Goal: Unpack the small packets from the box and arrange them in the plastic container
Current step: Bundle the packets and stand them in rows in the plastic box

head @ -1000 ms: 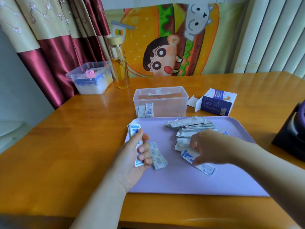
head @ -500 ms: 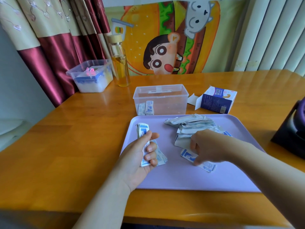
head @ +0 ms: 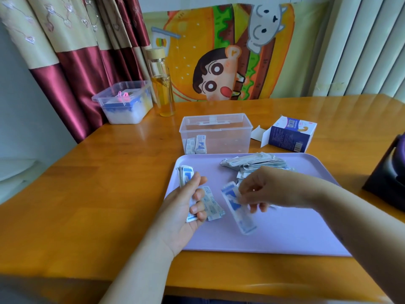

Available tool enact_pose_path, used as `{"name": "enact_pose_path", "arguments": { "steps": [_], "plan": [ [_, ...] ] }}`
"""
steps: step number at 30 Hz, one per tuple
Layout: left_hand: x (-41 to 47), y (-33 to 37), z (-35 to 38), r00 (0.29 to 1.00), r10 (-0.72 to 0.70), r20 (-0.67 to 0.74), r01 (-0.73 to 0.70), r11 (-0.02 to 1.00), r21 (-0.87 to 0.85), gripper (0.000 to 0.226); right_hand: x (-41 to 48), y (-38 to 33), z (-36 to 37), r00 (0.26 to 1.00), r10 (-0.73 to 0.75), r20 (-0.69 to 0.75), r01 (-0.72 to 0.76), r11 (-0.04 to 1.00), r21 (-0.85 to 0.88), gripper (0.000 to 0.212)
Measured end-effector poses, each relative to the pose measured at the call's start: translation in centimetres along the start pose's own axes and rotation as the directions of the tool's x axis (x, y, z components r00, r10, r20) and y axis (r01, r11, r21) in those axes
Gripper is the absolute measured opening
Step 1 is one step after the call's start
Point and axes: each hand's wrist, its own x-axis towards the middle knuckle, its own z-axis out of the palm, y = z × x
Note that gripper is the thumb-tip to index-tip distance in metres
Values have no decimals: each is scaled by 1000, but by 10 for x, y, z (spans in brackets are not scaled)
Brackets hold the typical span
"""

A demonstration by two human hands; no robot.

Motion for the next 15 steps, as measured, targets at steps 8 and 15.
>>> {"name": "enact_pose_path", "arguments": {
  "steps": [8,15],
  "plan": [
    [-9,-6,12,990,8,138,-27,990,136,27,12,-34,34,937,-151,-316,270,886,378,5],
    [5,13,-13,982,100,-157,-101,995,6,22,45,-27,13,973,25,-230,0,994,108,31]
  ]
}}
